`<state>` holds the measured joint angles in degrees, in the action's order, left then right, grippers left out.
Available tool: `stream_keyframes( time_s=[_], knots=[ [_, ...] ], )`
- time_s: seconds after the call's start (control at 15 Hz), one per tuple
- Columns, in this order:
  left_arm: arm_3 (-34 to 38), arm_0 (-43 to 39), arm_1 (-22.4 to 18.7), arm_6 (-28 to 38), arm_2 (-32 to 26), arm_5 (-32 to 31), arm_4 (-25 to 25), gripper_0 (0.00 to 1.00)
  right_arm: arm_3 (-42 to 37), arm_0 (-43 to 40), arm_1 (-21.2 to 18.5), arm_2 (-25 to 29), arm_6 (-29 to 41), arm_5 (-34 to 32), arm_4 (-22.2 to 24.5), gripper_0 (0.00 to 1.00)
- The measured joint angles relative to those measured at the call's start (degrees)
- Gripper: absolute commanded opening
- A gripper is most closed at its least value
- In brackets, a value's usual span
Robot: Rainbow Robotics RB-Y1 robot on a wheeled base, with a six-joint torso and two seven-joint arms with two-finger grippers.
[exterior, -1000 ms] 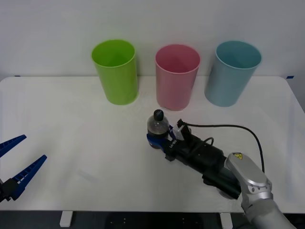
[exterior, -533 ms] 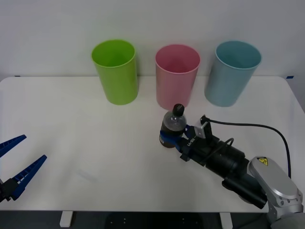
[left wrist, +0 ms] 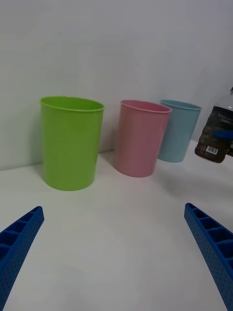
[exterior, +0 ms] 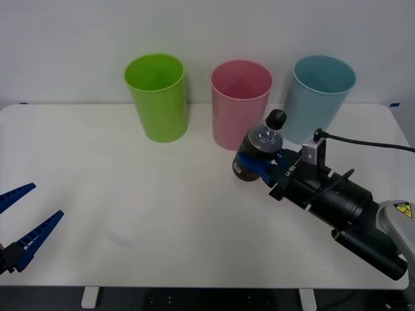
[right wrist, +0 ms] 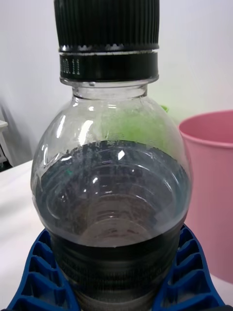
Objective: Grasp the object on the table and drop it into the matching bin: aluminum can to the light blue bin, PET bottle to the pink bin.
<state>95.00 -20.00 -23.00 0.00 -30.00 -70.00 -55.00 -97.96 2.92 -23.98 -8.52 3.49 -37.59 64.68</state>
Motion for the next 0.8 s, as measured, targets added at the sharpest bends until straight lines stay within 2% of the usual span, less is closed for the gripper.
stream_keyframes(
  time_s=[0.33,0.8],
  knots=[
    [0.0,0.0,0.0,0.0,0.0,0.0,0.0,1.0,-5.49,2.22,-4.2,2.19,7.82,0.24,0.3,0.0],
    [0.0,0.0,0.0,0.0,0.0,0.0,0.0,1.0,-6.46,11.32,-10.1,4.02,20.47,0.24,5.2,0.0]
  ],
)
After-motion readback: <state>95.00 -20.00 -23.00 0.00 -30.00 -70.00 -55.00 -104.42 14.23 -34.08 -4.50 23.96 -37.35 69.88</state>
